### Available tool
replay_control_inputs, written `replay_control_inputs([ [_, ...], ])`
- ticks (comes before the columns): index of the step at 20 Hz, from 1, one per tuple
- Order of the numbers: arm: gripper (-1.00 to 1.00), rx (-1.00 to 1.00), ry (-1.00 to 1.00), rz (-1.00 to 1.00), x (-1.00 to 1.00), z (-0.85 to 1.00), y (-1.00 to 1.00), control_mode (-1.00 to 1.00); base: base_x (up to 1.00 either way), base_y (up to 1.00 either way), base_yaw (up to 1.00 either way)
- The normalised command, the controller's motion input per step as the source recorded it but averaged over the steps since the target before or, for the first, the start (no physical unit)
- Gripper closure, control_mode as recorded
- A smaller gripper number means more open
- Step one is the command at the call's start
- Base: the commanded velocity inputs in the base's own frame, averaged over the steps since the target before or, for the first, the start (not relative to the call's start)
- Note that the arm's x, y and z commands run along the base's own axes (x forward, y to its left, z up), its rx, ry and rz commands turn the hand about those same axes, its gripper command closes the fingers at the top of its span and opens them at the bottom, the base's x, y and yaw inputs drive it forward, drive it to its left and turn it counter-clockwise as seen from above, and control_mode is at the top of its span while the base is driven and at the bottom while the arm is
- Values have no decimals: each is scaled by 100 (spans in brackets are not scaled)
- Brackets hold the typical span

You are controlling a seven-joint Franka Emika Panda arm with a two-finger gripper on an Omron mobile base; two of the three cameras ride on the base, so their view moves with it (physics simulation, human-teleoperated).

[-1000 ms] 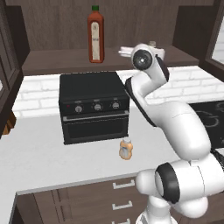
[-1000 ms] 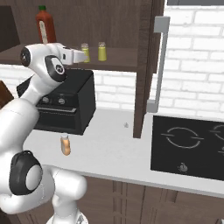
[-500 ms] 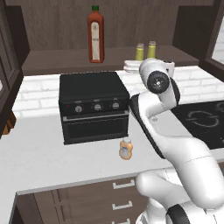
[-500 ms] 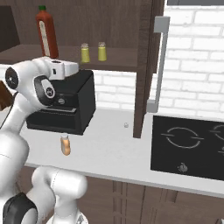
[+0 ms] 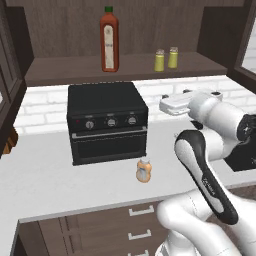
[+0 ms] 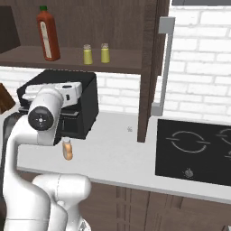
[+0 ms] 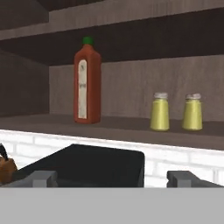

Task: Put the shaker and condiment bottle from the counter next to their counterparts in the cabinet.

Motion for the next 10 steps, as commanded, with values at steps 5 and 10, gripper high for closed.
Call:
replay_control_inputs([
  [5,-100,1,-2,28,-29,-4,0,-100,0,0,0],
  [10,-100,-1,10,33,-65,-72,0,-100,0,0,0],
])
